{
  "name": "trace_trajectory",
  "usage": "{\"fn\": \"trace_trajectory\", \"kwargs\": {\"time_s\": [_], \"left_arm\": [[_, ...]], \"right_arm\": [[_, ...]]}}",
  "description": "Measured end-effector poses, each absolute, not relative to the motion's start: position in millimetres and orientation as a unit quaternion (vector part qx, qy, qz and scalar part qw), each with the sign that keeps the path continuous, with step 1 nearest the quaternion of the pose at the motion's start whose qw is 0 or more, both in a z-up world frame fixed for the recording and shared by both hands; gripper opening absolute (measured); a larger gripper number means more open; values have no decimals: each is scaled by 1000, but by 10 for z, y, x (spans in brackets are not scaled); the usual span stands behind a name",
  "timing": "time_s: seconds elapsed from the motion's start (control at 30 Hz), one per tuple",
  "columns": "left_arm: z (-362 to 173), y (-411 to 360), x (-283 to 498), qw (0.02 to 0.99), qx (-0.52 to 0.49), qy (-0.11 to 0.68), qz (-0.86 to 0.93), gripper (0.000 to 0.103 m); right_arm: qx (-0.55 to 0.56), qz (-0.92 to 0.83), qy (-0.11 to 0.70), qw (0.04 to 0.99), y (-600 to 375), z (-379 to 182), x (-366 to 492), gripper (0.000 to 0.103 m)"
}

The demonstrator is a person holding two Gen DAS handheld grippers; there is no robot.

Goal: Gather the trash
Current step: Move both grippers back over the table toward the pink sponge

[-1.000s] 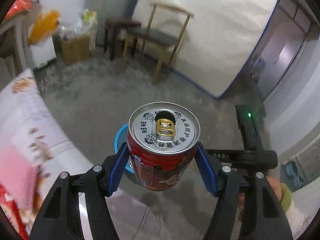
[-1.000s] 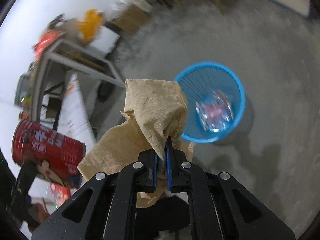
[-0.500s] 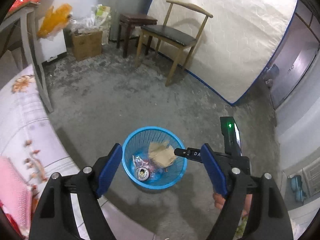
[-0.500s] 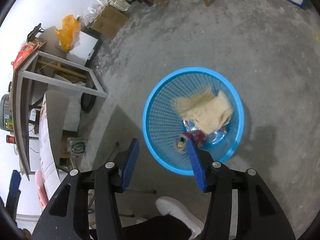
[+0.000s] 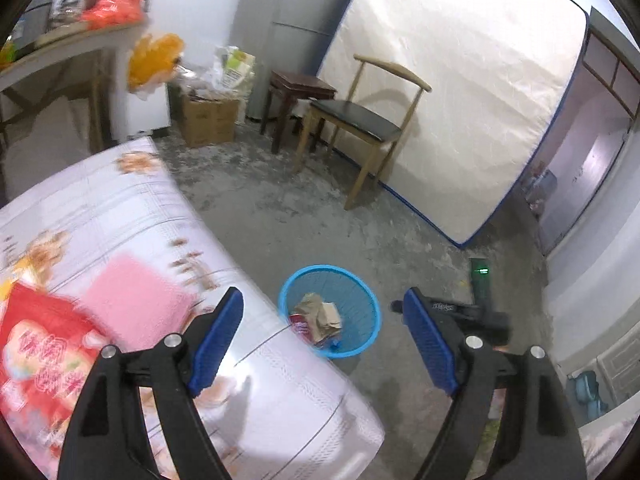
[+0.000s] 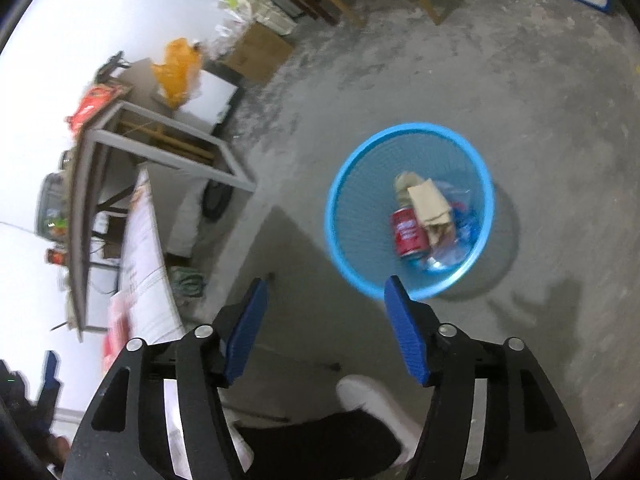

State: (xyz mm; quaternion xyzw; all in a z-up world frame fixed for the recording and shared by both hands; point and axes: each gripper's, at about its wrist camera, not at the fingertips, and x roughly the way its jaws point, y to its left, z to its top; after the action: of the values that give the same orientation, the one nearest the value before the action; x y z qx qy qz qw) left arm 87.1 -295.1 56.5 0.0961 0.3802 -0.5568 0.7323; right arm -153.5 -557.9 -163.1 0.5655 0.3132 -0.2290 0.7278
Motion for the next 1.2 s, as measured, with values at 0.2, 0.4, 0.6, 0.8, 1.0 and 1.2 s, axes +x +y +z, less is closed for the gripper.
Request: {"fn": "trace_trajectory", "kwargs": {"time_s": [0.2,0.4,0.6,0.8,1.0,1.2], "left_arm": [[638,-2081,864,779,111,345,-512,81],[522,-1500,828,808,120,344,-463,82],[340,-1163,833,831,110,353,-416,83],[279,-924,924,844,97,358,-388,83],[257,-787,1075,855,86,360,-363,85],[309,-696,1337,867,82,356,-338,87]], "right_arm": [[559,-199,298,748,-5185,-1290,-1509,63],[465,-156,324,809,-4866,-746,-954,71],[375,-69,337,861,-4475,-331,-200,81],[251,-31,387,887,-3946,-159,599,84],[132,-26,429,893,-3573,-274,1262,86],[75,-56,469,878,-3439,-488,1635,85]]}}
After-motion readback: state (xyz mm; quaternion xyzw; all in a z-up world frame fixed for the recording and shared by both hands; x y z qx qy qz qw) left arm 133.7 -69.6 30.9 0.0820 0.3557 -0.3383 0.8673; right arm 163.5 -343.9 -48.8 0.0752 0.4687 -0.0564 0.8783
